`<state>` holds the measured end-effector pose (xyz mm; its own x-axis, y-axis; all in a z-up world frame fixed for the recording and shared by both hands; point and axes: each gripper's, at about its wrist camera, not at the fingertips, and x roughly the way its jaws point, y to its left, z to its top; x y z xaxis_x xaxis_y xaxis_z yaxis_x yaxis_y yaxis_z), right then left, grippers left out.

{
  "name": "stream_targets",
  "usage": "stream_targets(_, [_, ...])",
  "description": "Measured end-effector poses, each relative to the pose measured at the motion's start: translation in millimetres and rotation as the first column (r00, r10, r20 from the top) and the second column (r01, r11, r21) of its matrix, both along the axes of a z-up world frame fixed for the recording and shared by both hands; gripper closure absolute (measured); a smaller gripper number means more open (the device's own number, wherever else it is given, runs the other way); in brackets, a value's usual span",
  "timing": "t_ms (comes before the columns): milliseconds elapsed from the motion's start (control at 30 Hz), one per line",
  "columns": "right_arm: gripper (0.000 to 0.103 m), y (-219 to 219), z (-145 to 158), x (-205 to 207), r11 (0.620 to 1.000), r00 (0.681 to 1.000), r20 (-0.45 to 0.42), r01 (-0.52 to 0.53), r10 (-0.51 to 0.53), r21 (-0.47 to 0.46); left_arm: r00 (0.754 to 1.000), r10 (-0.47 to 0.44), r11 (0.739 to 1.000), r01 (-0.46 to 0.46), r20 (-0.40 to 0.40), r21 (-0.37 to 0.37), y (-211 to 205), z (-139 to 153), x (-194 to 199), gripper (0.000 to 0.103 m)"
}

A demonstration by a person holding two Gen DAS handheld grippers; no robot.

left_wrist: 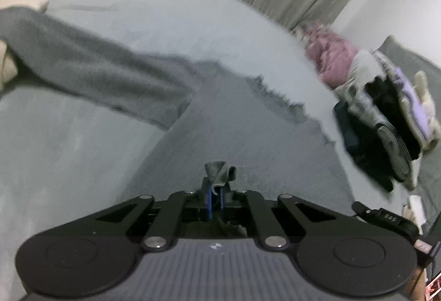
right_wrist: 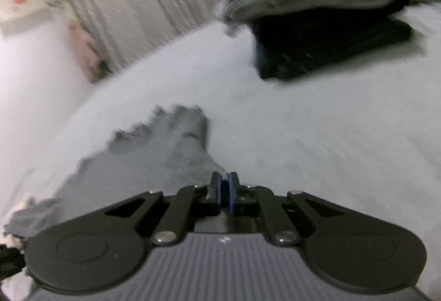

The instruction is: Fold clothes

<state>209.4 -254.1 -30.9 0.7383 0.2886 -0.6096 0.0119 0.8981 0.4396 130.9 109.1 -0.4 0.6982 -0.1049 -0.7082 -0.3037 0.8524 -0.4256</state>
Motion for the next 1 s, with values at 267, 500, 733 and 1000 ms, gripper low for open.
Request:
stream_targets(267, [0.083,-2,1,2,0.999,1.000,-0.010,-0.021,0.021,0.033,0.986,-0.162,0.964,0.165,-0.034,0.208,-11,21,1,0.024])
stream_targets(500, [0.071,-11,4,6,0.999,1.000,-0.022,0.012,-0.011,0.044,0.976,-0.213,0.977,0.213,-0.037,-0.001,2,13,-5,0.027])
stream_targets(733, [0.049,23,33,-26,0.994,0.992,0.062,-0.105,0.107,-0.044,0.988,-0.147,0.988,0.145,-0.050,-0.049,15,2,-12,0.060])
stream_targets(1000, [0.041,120,42,-96,0.852,0.853,0.121,-0.477,0.508,-0.215,0.997,-0.071,0.996,0.071,-0.007,-0.054,31,7,-28,0.080])
